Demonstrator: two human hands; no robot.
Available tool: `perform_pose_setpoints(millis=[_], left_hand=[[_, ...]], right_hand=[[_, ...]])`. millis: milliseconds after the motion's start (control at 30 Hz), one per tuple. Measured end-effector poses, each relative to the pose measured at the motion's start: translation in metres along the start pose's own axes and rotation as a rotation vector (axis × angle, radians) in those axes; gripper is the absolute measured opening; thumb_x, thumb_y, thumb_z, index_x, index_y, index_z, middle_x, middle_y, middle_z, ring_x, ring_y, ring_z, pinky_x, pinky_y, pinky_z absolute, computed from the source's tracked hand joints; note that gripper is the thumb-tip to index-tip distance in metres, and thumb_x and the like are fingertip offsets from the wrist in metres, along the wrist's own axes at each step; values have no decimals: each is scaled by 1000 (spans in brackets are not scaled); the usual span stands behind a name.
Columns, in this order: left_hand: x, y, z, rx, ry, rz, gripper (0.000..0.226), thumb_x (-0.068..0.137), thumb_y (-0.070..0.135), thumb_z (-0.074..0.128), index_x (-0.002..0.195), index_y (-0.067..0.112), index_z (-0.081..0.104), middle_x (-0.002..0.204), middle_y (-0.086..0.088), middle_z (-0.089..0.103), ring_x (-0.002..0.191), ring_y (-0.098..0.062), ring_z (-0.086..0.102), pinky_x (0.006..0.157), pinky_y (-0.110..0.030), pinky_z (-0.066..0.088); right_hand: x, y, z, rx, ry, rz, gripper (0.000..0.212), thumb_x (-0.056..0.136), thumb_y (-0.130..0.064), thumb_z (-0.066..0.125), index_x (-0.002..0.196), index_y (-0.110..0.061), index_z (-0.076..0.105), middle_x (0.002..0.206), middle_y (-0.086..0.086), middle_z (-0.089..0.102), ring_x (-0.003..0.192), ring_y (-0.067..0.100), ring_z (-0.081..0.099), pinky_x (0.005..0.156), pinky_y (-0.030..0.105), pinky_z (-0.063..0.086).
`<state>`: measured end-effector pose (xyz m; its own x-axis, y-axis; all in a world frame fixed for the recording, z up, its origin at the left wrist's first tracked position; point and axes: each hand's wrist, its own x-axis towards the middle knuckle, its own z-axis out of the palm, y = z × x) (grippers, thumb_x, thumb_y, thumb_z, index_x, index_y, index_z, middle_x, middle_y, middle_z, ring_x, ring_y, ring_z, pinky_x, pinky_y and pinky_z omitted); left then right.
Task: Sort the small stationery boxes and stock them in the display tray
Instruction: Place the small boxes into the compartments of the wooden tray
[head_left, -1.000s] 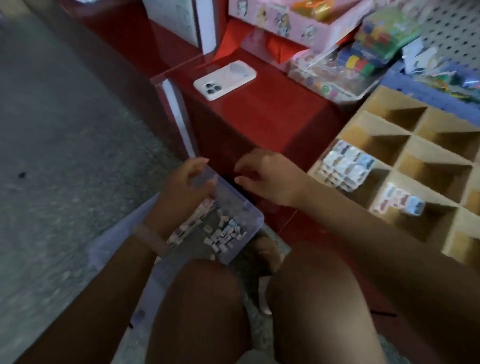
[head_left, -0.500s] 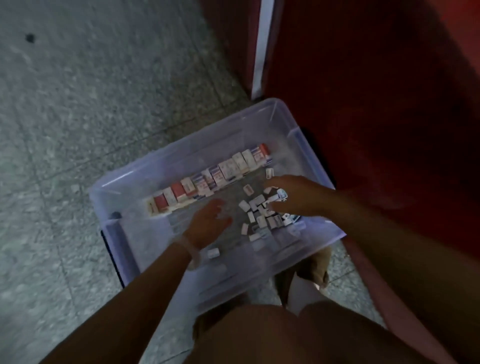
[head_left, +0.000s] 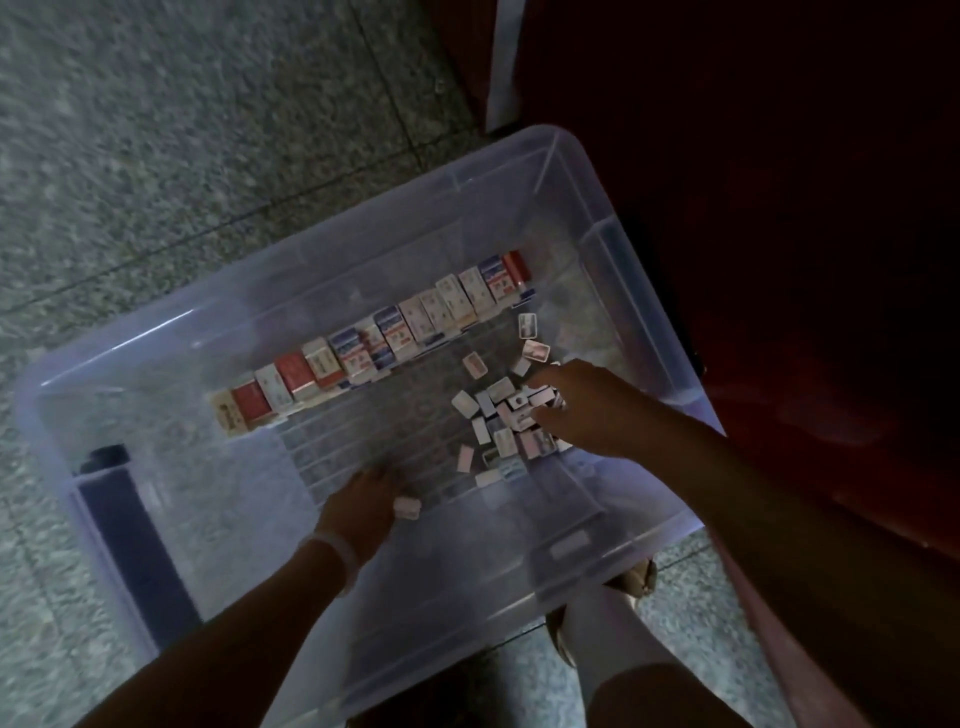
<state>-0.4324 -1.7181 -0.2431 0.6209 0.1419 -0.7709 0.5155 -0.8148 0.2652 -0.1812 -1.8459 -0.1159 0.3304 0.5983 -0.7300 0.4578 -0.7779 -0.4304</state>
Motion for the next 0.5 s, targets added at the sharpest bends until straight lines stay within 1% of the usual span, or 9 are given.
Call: perform_pose_setpoints(millis=[33,67,133,167,233,267,367,433,500], left_hand=[[3,8,-3,-68,37,5,39,79,4,54,118,4,62,120,-22,59,108,-42,58,81,-48,53],[5,16,-5,-69,24,4,45,85,6,47,130,6,53,131,-19,51,120,-38,49,91,-44,48],[7,32,-10,-73,-32,13,53,89,6,45,141,12,38,143,-13,38,130,-30,39,101,-36,40],[8,37,-9,-115,-36,30,54,89,5,44,142,12,36,146,-11,35,132,-28,38,103,-32,37],[11,41,-8,-198,-19,59,47,92,7,47,138,11,41,144,-11,38,127,-25,43,99,-24,34],[11,41,-8,-219,-1,60,41,93,14,51,134,11,45,140,-9,42,122,-24,47,94,-21,35],[16,49,-8,-139,27,17,41,96,32,48,134,18,44,137,-5,45,118,-22,49,91,-27,42],[22,60,-8,3,-18,5,45,99,30,41,141,16,35,141,-7,41,123,-25,46,94,-31,42],[26,67,-12,47,-44,-7,47,99,25,41,143,11,33,140,-11,43,123,-27,47,94,-32,41]], right_hand=[[3,2,4,9,-12,2,37,91,-22,54,127,-12,52,127,13,53,111,29,54,90,34,44],[6,5,8,15,-28,1,40,89,-23,56,127,-14,51,128,12,52,111,29,54,90,34,45],[9,10,15,13,-76,-1,48,85,-26,63,129,-18,48,129,10,51,113,27,53,92,36,46],[9,12,17,24,-95,-8,54,82,-27,67,131,-19,47,131,9,50,115,25,52,94,36,46],[8,13,20,88,-116,-43,64,78,-25,73,135,-19,45,132,4,49,117,21,51,95,35,46],[7,13,21,125,-117,-59,66,77,-23,74,135,-18,44,132,2,48,117,19,51,96,34,46],[8,15,24,170,-83,-77,65,77,-21,74,135,-19,45,131,2,50,115,18,52,96,36,46],[9,15,25,163,-39,-57,60,79,-24,71,134,-18,46,130,4,52,116,21,53,95,36,46],[7,15,23,163,-1,-33,52,84,-23,65,133,-17,48,127,5,54,112,22,55,91,32,46]])
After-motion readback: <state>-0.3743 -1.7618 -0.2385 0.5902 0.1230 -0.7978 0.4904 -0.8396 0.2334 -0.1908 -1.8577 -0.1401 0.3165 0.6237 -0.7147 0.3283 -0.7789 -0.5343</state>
